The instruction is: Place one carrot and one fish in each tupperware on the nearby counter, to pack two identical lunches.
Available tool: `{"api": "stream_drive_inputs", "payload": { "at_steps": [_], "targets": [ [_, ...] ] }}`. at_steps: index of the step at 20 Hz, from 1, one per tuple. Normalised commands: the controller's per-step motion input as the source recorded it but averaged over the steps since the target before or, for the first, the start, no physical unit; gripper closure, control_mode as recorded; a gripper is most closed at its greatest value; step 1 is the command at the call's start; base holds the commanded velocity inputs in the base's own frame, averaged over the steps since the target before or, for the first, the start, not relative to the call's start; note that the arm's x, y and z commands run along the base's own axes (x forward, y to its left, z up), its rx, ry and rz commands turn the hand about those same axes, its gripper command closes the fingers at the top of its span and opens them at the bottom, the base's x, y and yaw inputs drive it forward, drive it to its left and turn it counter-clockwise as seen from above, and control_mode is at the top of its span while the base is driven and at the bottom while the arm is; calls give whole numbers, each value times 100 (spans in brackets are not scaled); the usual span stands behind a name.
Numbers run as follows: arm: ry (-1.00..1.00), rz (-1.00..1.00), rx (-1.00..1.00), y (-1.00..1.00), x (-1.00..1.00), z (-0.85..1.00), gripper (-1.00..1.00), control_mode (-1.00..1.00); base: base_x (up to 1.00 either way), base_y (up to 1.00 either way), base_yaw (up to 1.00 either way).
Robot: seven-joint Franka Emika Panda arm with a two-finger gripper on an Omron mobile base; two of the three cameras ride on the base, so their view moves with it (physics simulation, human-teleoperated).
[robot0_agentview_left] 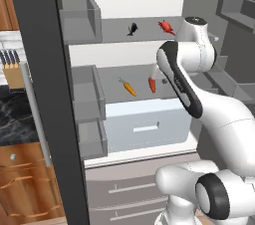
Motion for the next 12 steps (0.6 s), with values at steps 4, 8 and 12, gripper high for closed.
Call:
{"api": "stream_drive_inputs", "payload": {
  "at_steps": [4, 8, 12],
  "targets": [
    [-6, 0, 0, -2, -15, 0, -100, -100, 0, 0, 0],
    [-34, -5, 0, 8, -25, 13, -100, -100, 0, 0, 0],
    [-25, -18, 3, 3, 0, 42, -100, -100, 0, 0, 0]
  ]
}}
